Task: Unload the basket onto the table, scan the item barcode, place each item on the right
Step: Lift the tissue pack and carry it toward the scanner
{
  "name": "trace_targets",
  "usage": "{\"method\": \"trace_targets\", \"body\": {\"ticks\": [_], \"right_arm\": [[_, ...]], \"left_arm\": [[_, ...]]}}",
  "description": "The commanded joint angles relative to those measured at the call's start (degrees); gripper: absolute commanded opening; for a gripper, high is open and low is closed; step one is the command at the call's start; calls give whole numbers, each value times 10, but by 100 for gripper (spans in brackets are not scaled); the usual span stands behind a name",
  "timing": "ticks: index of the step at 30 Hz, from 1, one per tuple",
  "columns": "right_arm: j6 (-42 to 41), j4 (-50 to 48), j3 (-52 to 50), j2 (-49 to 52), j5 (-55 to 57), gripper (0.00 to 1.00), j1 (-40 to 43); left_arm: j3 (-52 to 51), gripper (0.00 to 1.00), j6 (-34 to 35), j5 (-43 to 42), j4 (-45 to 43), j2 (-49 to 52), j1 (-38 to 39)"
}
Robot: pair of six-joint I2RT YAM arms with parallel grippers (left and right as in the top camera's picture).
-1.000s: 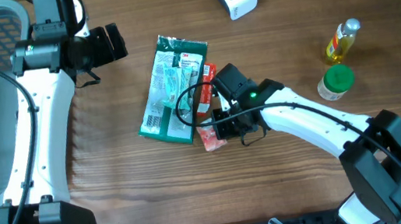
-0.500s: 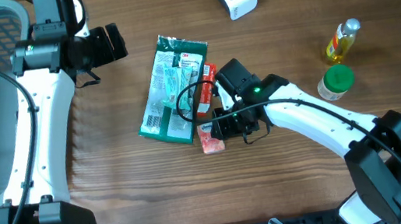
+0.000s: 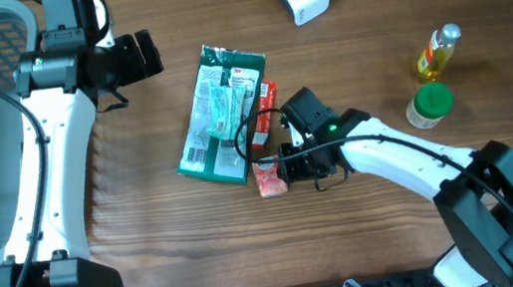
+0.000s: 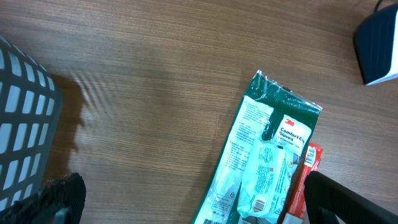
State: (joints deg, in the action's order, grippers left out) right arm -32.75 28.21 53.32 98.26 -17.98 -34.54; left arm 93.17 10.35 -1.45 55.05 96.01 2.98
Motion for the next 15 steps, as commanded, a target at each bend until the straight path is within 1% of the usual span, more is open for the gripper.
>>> {"method": "trace_targets", "body": {"ticks": [1, 8, 12, 15], "right_arm": [[-14, -19, -15, -6, -9, 34, 0], [-20, -54, -24, -5, -9, 34, 0], [-24, -56, -24, -5, -9, 34, 0], [-28, -63, -24, -5, -28, 34, 0]], "left_arm": [[0, 100, -5, -5, -1, 3, -2], [0, 100, -5, -5, -1, 3, -2], [0, 100, -5, -5, -1, 3, -2], [0, 100, -5, -5, -1, 3, -2]]}}
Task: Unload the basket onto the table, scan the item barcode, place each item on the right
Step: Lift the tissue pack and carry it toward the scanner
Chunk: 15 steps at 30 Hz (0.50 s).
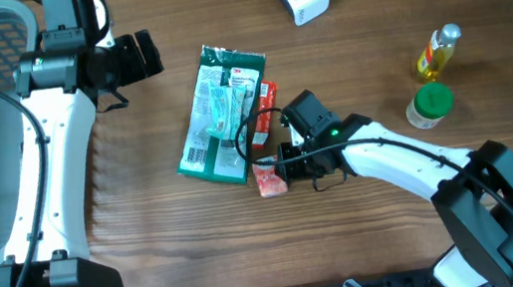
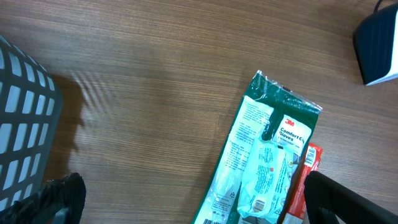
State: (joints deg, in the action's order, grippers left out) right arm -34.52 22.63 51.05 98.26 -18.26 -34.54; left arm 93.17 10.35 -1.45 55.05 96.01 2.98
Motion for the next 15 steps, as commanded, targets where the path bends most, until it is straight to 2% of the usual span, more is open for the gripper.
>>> {"method": "trace_targets", "body": {"ticks": [1, 9, 13, 15], "right_arm": [[-13, -7, -2, -5, -28, 34, 0], [-21, -10, -10, 21, -28, 34, 0], [-32, -14, -10, 36, -28, 21, 0], [-36, -13, -10, 35, -28, 20, 0]], "left_arm": [[0, 100, -5, -5, -1, 3, -2], [0, 100, -5, -5, -1, 3, -2], [0, 100, -5, -5, -1, 3, -2], [0, 100, -5, -5, -1, 3, -2]]}}
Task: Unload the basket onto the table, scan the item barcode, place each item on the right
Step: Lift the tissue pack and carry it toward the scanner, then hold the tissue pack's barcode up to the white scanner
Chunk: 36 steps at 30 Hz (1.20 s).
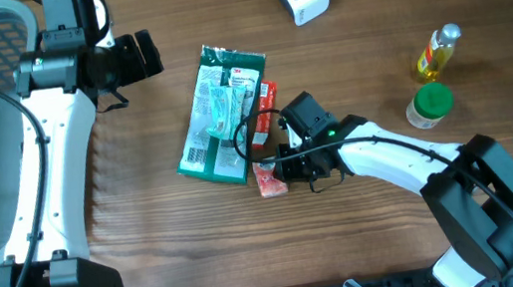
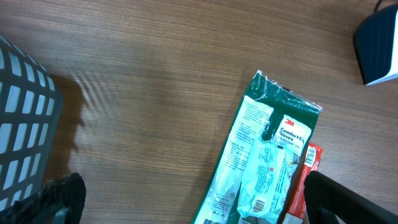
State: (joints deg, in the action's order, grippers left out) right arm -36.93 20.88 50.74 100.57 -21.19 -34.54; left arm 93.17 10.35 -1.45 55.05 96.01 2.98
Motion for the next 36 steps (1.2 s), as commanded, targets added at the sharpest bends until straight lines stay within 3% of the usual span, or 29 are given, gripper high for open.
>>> {"method": "trace_targets", "body": {"ticks": [1, 3, 7, 10, 14, 18, 36], "right_arm": [[-12, 8, -7, 12, 1, 17, 0], [-12, 7, -7, 12, -20, 4, 2], [14, 5, -7, -5, -130, 4, 39], [103, -21, -7, -34, -344, 4, 105], [157, -68, -7, -57, -589, 4, 172], [208, -82, -7, -75, -716, 4, 202], [133, -108, -7, -273, -718, 4, 223]], "left_arm": [[0, 100, -5, -5, -1, 3, -2], [0, 100, -5, -5, -1, 3, -2], [0, 100, -5, -5, -1, 3, -2], [0, 100, -5, -5, -1, 3, -2], [0, 100, -5, -5, -1, 3, -2], [0, 100, -5, -5, -1, 3, -2], [0, 100, -5, -5, -1, 3, -2]]}}
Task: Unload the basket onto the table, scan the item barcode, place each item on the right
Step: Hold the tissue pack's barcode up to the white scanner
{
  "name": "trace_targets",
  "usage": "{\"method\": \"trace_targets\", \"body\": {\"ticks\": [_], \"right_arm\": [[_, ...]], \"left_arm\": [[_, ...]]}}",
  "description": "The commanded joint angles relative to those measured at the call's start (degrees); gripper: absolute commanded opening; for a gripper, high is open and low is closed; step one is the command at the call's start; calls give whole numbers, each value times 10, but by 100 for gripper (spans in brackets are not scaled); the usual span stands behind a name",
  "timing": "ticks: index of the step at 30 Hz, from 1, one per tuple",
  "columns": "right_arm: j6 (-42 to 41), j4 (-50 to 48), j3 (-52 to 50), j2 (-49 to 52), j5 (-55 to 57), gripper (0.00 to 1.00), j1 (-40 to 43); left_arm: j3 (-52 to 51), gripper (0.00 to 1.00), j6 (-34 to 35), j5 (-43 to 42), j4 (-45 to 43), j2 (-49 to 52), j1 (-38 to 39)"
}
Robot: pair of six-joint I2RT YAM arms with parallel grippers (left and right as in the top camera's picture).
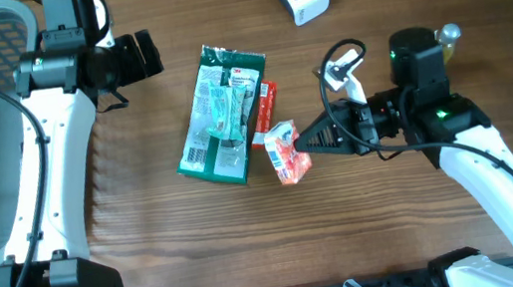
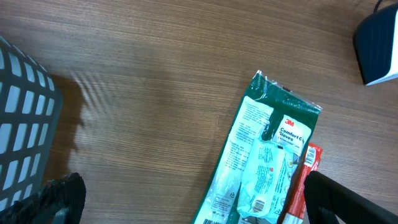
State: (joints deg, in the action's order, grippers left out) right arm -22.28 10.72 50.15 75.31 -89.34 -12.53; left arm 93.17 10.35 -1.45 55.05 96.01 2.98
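A small red-and-white packet (image 1: pixel 285 155) hangs from the tips of my right gripper (image 1: pixel 301 143), which is shut on it and points left, just right of the green package. The white barcode scanner stands at the table's far edge, its corner (image 2: pixel 379 46) also showing in the left wrist view. My left gripper (image 1: pixel 136 58) is open and holds nothing at the upper left; in its own view its dark fingers (image 2: pixel 336 199) stand wide apart over bare wood.
A green 3M package (image 1: pixel 222 113) (image 2: pixel 267 155) lies mid-table with a pale teal packet (image 2: pixel 267 171) on top and a red packet (image 1: pixel 265 100) along its right side. A grey basket fills the left. A yellow bottle's cap (image 1: pixel 448 34) shows behind my right arm.
My right gripper was low beside the green package at the small red packet. Now the arm has swung back to the right, and the packet hangs from its fingertips. The left arm has not moved.
At all three earlier moments my right gripper sat low over the small red packet at the green package's lower right corner, shifting only slightly. By now it is shut on that packet and holds it off the table. My left gripper stayed open and still.
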Motion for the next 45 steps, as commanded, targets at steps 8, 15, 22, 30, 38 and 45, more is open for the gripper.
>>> {"method": "trace_targets", "body": {"ticks": [8, 15, 22, 30, 38, 45], "right_arm": [[-89, -101, -1, -20, -36, 4, 2], [-123, -147, -1, -20, -37, 4, 1], [-122, -145, -1, -20, -36, 4, 1], [-122, -145, -1, -20, -36, 4, 1], [-47, -130, -2, -20, -32, 4, 1], [-46, -38, -2, -20, 102, 4, 1]], "left_arm": [[0, 100, -5, -5, -1, 3, -2], [0, 100, -5, -5, -1, 3, -2], [0, 100, -5, -5, -1, 3, -2], [0, 100, -5, -5, -1, 3, -2], [0, 100, -5, -5, -1, 3, -2], [0, 100, -5, -5, -1, 3, -2]]}}
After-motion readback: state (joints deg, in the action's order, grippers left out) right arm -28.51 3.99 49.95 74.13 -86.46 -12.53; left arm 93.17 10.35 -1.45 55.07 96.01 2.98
